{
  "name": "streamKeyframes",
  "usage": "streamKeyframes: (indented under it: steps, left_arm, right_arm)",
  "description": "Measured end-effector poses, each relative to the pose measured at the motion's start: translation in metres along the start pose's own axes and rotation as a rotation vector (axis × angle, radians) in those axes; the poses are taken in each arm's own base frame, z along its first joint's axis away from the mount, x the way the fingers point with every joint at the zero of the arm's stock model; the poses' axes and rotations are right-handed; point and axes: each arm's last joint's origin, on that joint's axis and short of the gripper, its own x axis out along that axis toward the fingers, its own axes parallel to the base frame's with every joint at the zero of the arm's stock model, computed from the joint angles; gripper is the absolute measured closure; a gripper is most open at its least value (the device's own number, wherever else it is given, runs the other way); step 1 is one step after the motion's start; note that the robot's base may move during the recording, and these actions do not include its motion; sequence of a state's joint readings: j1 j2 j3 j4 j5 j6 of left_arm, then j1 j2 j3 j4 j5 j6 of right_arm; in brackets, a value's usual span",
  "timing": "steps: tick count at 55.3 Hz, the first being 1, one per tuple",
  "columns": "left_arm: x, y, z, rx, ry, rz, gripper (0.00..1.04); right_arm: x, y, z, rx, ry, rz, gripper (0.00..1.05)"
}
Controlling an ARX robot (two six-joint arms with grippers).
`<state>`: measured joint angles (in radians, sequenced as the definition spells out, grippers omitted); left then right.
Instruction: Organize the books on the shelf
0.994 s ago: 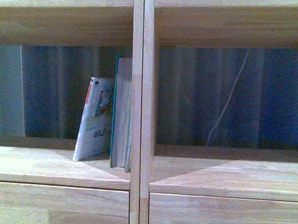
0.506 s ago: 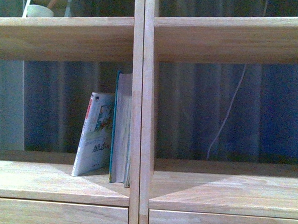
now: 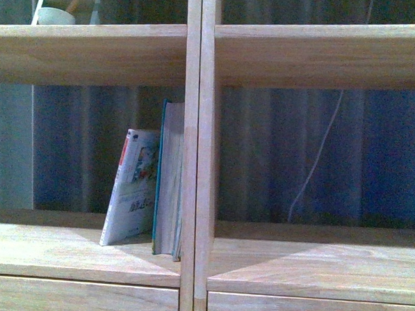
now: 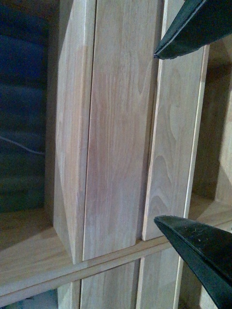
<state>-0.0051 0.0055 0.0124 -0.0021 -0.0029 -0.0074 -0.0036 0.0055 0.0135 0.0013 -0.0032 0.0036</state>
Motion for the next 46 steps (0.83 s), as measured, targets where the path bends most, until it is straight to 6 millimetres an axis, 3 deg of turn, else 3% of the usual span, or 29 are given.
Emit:
streamKeyframes:
  steps: [9, 46]
  left_arm:
    - [0.0000, 0.0000, 0.0000, 0.002, 0.000, 0.000, 0.06]
    - [0.0000, 0.0000, 0.0000, 0.003, 0.000, 0.000, 0.07]
  right_arm:
    - [0.0000, 0.0000, 0.0000, 0.000, 0.000, 0.000, 0.07]
    - [0.0000, 0.0000, 0.0000, 0.000, 0.000, 0.000, 0.07]
